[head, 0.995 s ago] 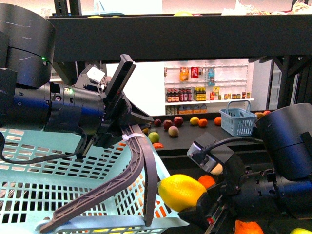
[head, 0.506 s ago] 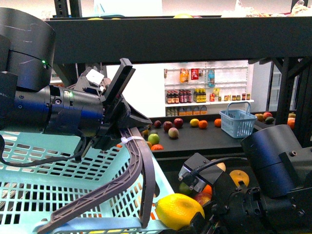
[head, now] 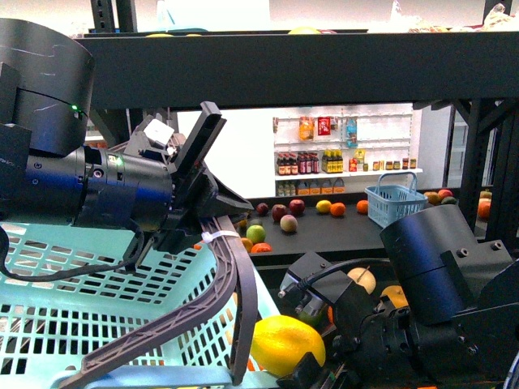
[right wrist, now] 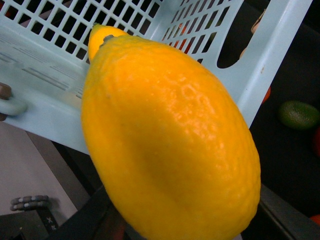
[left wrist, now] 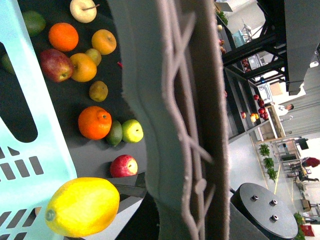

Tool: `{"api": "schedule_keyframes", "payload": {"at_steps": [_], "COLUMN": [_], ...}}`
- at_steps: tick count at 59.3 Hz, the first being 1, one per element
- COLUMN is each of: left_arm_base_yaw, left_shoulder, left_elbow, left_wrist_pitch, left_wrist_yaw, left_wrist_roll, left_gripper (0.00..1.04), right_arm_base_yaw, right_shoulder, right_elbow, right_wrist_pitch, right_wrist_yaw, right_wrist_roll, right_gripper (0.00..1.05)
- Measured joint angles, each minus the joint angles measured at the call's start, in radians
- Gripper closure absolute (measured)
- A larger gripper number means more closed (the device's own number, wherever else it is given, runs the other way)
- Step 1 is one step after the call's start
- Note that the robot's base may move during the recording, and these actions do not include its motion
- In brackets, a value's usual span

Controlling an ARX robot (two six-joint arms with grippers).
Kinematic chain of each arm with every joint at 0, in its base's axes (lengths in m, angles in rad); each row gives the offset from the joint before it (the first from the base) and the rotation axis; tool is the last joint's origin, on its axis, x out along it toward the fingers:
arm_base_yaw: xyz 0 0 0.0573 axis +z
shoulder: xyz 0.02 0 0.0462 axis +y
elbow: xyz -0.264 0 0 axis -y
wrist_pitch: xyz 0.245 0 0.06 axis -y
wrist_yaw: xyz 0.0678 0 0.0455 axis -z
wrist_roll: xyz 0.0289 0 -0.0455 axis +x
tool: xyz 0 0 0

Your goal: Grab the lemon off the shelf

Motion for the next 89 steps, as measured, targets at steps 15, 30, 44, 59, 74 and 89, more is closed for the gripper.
{"api": "schedule_keyframes", "payload": {"at_steps": [15,30,44,59,74,89], "left_arm_base_yaw": [0.0,0.0,0.0,0.0,-0.001,0.0], "left_shoulder": [0.0,0.0,0.0,0.0,0.0,0.0], "left_elbow": [0.0,0.0,0.0,0.0,0.0,0.0], "left_wrist_pitch": [0.0,0.0,0.0,0.0,0.0,0.0], "left_wrist_yaw": [0.003,0.008,0.006,0.009,0.009,0.008], "left_wrist_roll": [-0.001,-0.005,-0.006,-0.012,-0.013,-0.011], "left_gripper": [0.97,0.97,0.97,0.97,0.97,0.97], "right_arm_base_yaw": [-0.001,-0.002,-0.044,-0.207,-0.307,-0.408], "right_shoulder": [-0.011,-0.02,-0.075,-0.243,-0.531,-0.908], "right_elbow": [0.0,0.0,-0.001,-0.06,-0.333,-0.551], "right_wrist_pitch": [0.003,-0.003,-0.048,-0.009,0.089,0.004], "right_wrist_yaw": [-0.014,-0.023,-0.019,0.068,0.1,0.092], "right_wrist_roll": [0.015,0.023,0.026,0.025,0.156,0.369], "right_gripper": [0.08,0.07,0.07,0.07,0.07,0.07]}}
